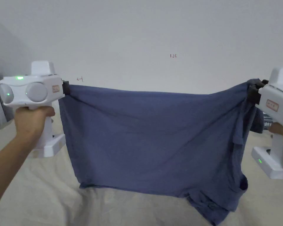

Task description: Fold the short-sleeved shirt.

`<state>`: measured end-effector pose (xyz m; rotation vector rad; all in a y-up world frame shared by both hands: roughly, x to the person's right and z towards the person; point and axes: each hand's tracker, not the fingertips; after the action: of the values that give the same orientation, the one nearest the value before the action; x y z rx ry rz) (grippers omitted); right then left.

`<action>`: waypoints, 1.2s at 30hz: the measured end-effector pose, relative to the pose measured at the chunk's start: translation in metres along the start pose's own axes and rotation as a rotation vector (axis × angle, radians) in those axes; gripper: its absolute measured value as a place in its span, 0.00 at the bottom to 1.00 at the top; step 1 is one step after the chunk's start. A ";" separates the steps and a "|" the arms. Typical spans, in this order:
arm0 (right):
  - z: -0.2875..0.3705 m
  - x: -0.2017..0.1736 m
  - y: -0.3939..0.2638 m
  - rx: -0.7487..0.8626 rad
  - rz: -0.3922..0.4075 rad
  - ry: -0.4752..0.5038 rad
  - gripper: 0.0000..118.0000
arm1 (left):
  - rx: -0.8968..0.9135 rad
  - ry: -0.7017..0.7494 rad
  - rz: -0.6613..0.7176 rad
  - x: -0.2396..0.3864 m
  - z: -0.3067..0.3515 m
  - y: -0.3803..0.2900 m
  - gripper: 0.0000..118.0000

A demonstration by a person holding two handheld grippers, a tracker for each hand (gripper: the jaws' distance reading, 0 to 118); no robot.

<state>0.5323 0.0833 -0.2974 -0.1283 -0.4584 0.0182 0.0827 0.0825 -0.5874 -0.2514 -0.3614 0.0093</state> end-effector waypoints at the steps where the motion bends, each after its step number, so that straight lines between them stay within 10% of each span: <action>1: -0.004 0.001 -0.014 -0.026 -0.004 0.006 0.03 | -0.022 -0.002 0.005 -0.001 -0.005 -0.013 0.02; 36: 0.336 -0.013 -0.331 -0.624 -0.299 0.092 0.04 | -0.606 0.035 0.081 -0.112 0.275 -0.383 0.02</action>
<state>0.3677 -0.2055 0.0378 -0.6687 -0.3751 -0.4255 -0.1324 -0.2280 -0.2843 -0.8645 -0.3117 -0.0258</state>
